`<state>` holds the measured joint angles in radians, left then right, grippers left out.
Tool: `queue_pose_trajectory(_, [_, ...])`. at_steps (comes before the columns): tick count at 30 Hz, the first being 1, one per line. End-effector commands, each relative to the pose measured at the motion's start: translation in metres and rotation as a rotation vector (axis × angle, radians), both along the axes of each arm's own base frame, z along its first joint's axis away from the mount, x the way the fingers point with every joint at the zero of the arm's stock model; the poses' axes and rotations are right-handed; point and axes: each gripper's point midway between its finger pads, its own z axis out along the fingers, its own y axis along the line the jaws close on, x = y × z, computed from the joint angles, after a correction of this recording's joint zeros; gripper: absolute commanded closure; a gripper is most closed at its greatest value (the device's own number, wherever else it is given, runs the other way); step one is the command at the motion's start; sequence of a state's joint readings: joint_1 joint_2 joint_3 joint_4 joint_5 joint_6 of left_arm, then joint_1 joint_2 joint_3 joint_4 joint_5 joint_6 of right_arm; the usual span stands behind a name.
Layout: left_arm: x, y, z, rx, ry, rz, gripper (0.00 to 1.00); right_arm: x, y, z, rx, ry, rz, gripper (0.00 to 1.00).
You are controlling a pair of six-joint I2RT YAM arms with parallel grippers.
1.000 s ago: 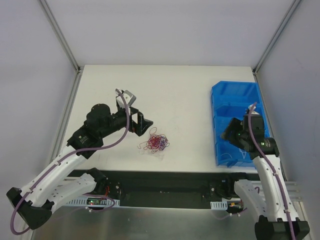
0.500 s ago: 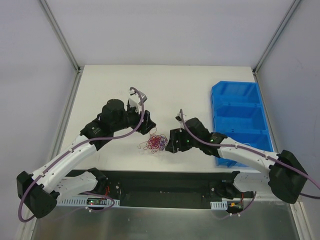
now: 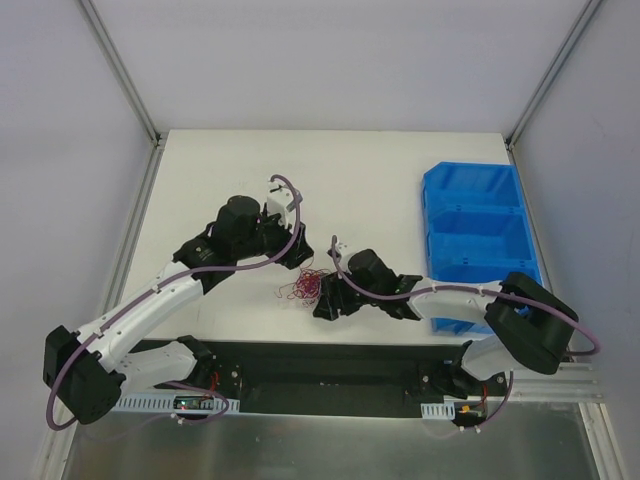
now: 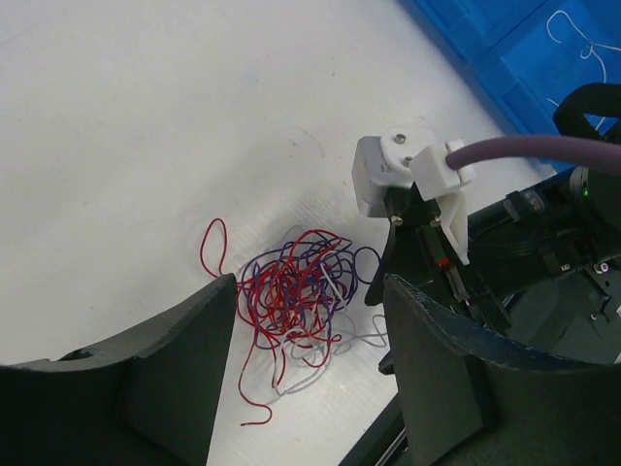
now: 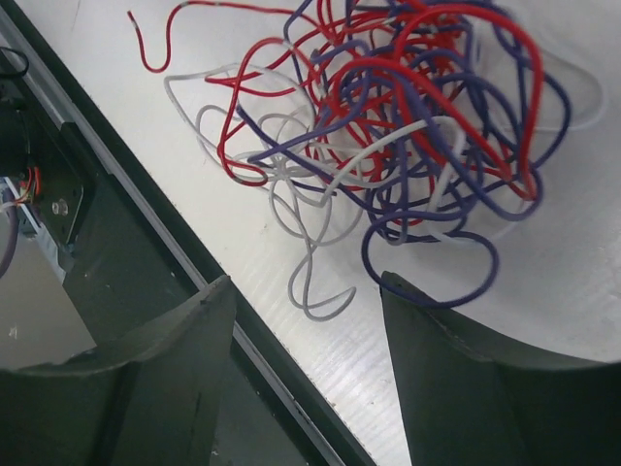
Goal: Untangle the cables
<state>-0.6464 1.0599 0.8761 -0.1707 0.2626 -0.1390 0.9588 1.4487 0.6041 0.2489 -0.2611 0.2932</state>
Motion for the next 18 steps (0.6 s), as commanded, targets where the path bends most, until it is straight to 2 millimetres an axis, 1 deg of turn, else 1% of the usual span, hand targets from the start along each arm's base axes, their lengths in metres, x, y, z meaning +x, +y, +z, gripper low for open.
queue_pose_trajectory(1, [0.002, -0.006, 0.008, -0.022, -0.016, -0.028, 0.39, -0.002, 0.014, 0.0, 0.062, -0.05, 0.052, 0.37])
queue_pose_trajectory(3, [0.003, -0.006, 0.006, -0.017, -0.014, -0.028, 0.39, -0.001, 0.015, -0.003, 0.051, -0.056, 0.053, 0.41])
queue_pose_trajectory(6, [0.005, -0.006, -0.001, 0.001, -0.004, -0.024, 0.4, -0.002, 0.016, -0.005, 0.047, -0.051, 0.056, 0.54])
queue_pose_trajectory(7, [0.005, -0.006, -0.002, 0.004, -0.002, -0.025, 0.39, -0.002, 0.015, -0.005, 0.046, -0.05, 0.052, 0.6])
queue_pose_trajectory(9, [0.005, -0.008, -0.007, 0.01, 0.017, -0.03, 0.35, -0.003, 0.013, -0.003, 0.05, -0.048, 0.043, 0.74])
queue_pose_trajectory(11, [0.004, -0.011, -0.016, 0.013, 0.06, -0.04, 0.26, -0.004, 0.009, 0.003, 0.058, -0.059, 0.032, 0.91])
queue_pose_trajectory(12, [0.002, -0.014, -0.02, 0.014, 0.085, -0.051, 0.23, -0.003, 0.005, 0.007, 0.062, -0.07, 0.023, 0.98])
queue_pose_trajectory(13, [0.001, -0.017, -0.026, 0.019, 0.111, -0.062, 0.2, -0.004, 0.002, 0.01, 0.064, -0.08, 0.014, 1.0])
queue_pose_trajectory(18, [-0.008, -0.033, -0.053, 0.017, 0.272, -0.13, 0.15, 0.003, -0.013, 0.036, 0.086, -0.15, -0.058, 1.0])
